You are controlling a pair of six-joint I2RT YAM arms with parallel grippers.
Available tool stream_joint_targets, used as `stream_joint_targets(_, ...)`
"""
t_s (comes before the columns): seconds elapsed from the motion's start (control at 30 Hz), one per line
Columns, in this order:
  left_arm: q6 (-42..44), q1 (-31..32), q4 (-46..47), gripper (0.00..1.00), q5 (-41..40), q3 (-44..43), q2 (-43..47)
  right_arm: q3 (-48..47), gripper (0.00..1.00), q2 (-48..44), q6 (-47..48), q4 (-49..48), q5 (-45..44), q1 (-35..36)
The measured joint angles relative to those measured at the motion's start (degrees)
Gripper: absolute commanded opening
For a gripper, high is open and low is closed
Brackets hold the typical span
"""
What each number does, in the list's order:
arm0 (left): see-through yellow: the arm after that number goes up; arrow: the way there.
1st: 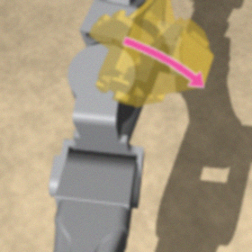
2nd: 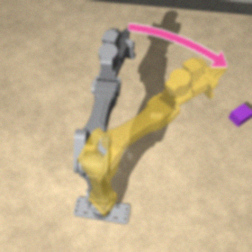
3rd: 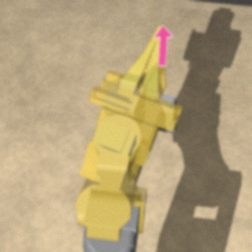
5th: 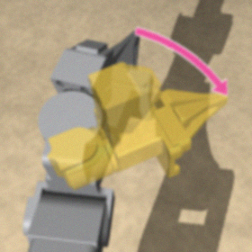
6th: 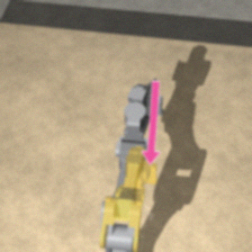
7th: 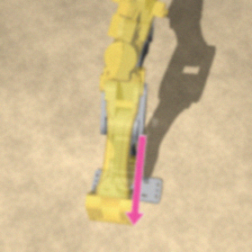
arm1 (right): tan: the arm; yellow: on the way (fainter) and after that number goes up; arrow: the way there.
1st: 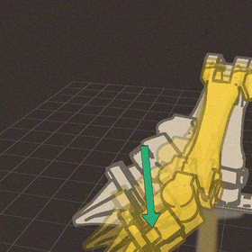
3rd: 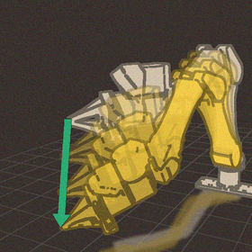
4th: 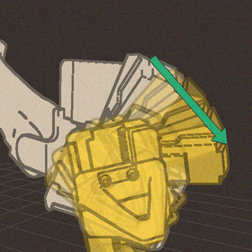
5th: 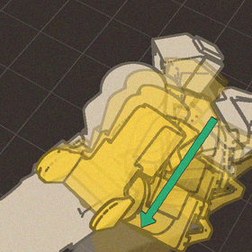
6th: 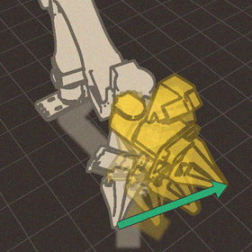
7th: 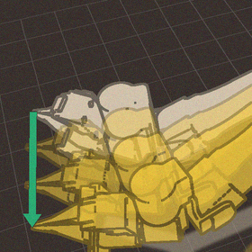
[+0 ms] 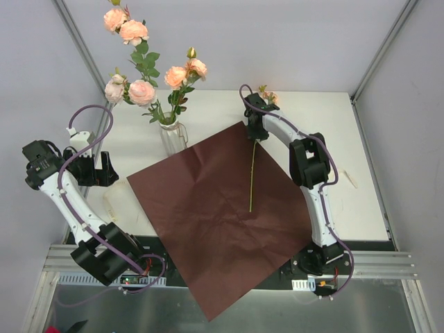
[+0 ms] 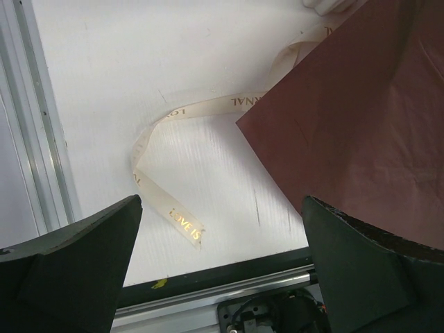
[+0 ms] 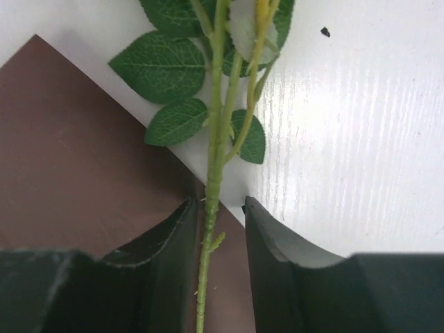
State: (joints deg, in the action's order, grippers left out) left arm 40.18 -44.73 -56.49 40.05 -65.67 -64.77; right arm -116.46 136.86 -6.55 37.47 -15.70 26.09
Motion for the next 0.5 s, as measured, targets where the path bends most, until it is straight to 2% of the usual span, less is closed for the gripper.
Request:
stream_joint_targets(0.13,0.2,0.0,0.0,0.99,0.0,0.0,0.2,0.5,0.4,-0.4,0.2,0.0,0.2,-0.6)
stream_joint_targets(0.3,0.4,0.0,0.0,0.99,0.0,0.0,0.5,-0.5,0.18,0.1,-0.1,0.4,1.2,-0.6)
stream_joint_targets(0.5,0.9,0.0,0.0,0.99,-0.1,0.0,1.2,-1.3,0.01,0.7,-0.9,0.1,1.7,-0.7)
